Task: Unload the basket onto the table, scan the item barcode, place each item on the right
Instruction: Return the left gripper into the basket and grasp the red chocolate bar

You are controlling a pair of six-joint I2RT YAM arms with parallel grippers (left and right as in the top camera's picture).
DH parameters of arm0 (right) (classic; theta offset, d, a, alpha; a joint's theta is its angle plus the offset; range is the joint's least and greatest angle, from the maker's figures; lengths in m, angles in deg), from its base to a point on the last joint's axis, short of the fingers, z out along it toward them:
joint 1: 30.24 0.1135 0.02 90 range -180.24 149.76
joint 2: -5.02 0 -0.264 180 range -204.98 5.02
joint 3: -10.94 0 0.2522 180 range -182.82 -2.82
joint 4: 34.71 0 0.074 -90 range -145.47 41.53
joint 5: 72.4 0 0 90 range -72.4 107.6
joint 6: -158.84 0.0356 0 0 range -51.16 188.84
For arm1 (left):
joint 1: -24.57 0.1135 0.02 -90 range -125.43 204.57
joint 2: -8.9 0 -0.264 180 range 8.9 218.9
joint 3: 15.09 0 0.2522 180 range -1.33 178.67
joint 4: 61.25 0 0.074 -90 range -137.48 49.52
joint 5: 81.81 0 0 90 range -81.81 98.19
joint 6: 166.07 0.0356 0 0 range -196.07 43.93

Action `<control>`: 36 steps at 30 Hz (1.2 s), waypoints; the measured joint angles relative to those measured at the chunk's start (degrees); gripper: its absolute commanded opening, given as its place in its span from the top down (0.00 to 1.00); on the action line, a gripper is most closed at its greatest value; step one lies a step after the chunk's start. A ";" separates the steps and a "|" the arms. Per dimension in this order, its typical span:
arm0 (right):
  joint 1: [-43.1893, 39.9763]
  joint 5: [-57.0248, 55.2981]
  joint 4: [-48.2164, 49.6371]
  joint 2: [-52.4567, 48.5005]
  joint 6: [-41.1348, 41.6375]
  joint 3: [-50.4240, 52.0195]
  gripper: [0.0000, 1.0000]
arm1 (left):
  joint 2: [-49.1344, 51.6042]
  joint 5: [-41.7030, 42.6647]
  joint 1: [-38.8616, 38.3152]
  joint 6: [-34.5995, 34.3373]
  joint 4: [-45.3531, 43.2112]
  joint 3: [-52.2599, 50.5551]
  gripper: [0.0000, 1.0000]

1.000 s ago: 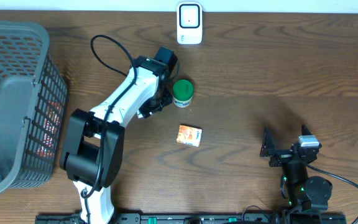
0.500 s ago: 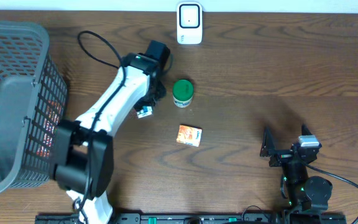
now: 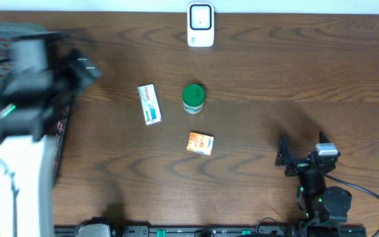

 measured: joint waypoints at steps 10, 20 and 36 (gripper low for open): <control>0.00 0.00 0.00 0.00 0.00 0.00 0.01 | -4.13 11.32 31.30 5.20 1.60 3.28 0.00; 0.00 0.00 0.02 0.00 0.00 0.00 0.01 | 15.15 18.43 42.53 13.60 3.08 3.19 0.07; 0.00 0.00 0.00 0.00 0.00 0.00 0.01 | 22.73 19.85 34.77 44.89 -8.35 -13.05 0.06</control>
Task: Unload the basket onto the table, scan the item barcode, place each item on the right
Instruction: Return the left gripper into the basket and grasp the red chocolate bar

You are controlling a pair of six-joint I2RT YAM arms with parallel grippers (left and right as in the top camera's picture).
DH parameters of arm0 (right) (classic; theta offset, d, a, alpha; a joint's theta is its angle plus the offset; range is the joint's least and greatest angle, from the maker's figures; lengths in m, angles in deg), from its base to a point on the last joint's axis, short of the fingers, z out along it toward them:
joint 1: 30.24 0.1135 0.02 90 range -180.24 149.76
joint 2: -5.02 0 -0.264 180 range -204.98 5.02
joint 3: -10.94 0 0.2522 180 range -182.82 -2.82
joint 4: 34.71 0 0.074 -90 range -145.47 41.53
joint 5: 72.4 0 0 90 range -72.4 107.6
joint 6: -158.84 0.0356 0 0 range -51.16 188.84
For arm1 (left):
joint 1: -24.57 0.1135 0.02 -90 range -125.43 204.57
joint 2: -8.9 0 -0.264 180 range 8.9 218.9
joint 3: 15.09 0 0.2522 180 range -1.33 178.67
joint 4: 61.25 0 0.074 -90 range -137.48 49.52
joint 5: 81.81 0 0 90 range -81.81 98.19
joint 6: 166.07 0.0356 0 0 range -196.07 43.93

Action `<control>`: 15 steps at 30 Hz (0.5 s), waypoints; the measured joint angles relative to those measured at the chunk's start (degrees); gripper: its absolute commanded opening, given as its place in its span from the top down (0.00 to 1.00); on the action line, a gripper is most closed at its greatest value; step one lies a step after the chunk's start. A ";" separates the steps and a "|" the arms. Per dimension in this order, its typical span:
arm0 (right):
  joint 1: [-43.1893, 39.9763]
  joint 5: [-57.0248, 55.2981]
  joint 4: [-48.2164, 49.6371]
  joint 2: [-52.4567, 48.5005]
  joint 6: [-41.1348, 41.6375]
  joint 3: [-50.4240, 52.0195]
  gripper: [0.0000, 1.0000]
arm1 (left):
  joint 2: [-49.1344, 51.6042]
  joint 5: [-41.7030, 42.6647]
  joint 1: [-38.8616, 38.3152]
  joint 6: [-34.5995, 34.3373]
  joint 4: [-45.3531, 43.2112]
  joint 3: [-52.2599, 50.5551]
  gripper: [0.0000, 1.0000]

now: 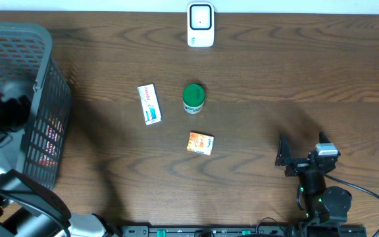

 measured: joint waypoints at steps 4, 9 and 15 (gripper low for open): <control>0.00 0.00 0.00 0.00 0.00 0.00 0.01 | 0.04 -3.69 -1.40 4.46 -5.05 -4.20 0.00; 0.00 0.00 0.02 0.00 0.00 0.00 0.01 | 0.52 -5.33 -2.23 7.87 -10.29 -6.86 0.02; 0.00 0.00 0.00 0.00 0.00 0.00 0.01 | 5.79 -5.33 -2.56 9.33 -12.76 -6.99 0.02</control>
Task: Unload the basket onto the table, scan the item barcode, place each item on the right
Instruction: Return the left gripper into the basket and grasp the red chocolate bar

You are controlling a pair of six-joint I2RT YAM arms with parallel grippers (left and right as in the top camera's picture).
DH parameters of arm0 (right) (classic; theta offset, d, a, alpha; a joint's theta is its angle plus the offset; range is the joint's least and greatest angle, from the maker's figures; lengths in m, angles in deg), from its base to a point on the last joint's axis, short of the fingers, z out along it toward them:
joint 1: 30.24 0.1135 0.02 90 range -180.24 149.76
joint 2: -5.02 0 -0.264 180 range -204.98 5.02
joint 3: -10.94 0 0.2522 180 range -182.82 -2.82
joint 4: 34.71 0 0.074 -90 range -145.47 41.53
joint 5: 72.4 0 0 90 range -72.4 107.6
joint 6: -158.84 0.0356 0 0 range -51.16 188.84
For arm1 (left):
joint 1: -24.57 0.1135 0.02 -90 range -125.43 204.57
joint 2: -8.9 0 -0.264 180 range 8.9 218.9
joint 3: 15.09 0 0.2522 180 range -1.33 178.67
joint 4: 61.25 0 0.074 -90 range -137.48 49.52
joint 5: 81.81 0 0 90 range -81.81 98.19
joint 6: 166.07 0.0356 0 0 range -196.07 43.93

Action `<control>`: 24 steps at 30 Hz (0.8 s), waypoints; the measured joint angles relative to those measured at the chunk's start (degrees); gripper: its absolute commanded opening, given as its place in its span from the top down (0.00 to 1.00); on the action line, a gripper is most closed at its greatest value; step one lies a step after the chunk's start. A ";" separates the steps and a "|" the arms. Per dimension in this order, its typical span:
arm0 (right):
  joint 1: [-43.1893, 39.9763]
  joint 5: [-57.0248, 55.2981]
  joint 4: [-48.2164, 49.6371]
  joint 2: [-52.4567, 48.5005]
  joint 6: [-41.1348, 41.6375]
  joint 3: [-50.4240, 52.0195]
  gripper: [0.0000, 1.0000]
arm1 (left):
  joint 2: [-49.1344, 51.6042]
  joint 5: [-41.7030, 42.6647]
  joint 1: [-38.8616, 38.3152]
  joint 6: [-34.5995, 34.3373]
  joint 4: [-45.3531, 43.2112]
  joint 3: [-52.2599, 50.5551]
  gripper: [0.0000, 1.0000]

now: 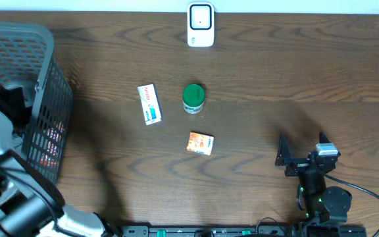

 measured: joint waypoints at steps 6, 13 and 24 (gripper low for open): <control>0.00 0.00 0.00 0.00 0.00 0.00 0.01 | 6.14 0.61 0.11 0.20 -1.09 0.11 0.02; 0.00 0.00 0.00 0.00 0.00 0.00 0.01 | 6.40 0.15 0.04 0.00 -1.64 0.35 0.01; 0.00 0.00 0.00 0.00 0.00 0.00 0.01 | 6.19 -14.14 0.74 -21.64 -2.86 0.76 0.01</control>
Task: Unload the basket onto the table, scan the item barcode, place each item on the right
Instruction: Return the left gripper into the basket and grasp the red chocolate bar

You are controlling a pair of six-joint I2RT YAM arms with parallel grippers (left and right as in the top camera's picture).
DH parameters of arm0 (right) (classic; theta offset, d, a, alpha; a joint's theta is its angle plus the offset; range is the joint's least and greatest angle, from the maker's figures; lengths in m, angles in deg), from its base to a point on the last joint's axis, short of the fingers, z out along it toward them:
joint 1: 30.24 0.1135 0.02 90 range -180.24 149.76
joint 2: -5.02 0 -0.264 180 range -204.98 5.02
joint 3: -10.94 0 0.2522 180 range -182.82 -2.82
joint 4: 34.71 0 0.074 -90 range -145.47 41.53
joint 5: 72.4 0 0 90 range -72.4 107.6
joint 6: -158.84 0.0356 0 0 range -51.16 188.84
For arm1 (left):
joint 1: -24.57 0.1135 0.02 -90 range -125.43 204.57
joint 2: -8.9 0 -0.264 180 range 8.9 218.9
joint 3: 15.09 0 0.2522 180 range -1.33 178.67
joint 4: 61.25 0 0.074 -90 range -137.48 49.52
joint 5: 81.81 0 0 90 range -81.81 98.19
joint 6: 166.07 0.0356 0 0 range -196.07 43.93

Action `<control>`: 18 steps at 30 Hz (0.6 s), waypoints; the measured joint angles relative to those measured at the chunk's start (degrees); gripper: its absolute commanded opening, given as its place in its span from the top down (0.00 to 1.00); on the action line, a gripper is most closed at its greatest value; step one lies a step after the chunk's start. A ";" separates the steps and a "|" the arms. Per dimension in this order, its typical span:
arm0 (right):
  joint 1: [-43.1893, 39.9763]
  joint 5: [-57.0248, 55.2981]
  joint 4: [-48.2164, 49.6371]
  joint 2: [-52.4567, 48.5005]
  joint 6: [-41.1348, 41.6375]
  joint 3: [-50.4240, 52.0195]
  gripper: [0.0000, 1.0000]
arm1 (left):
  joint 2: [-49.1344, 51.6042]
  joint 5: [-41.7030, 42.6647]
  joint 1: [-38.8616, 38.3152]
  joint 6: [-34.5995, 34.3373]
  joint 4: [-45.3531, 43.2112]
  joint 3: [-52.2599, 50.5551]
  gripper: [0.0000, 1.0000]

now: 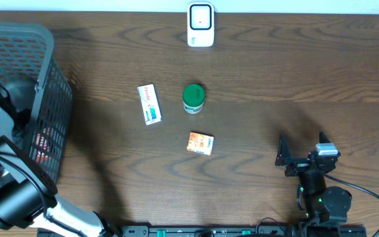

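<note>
The white scanner (201, 25) stands at the table's far edge, in the middle. On the wood lie a white box with blue and green print (149, 104), a green-lidded jar (193, 98) and an orange box (200, 143). My left arm reaches down into the grey mesh basket (45, 72) at the left. Its gripper (17, 99) is deep inside, and its fingers are hidden by the arm. My right gripper (283, 157) rests at the near right, open and holding nothing, well away from the items.
Red-printed items (43, 141) show through the basket's mesh wall. The right arm's base and cable (367, 194) sit at the near right edge. A black rail (209, 231) runs along the front edge.
The left arm's end has shifted slightly inside the basket and sits a little lower. The items on the table and the right arm have not moved.
At first the left arm was a blur, high over the basket. Then it was down at the basket's left side. After that its end was inside the basket, where it still is. The three items, the scanner and the right arm stayed put throughout.
</note>
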 measured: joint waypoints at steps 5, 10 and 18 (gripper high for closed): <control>0.00 0.00 0.00 0.00 0.00 0.00 0.01 | 0.00 -3.30 0.81 -7.34 1.36 0.11 0.02; 0.00 0.00 0.00 0.00 0.00 0.00 0.01 | -0.42 -5.25 0.09 -7.15 1.60 0.15 0.02; 0.00 0.00 0.00 0.00 0.00 0.00 0.01 | -4.55 -4.11 -0.33 -6.27 2.62 -1.07 0.02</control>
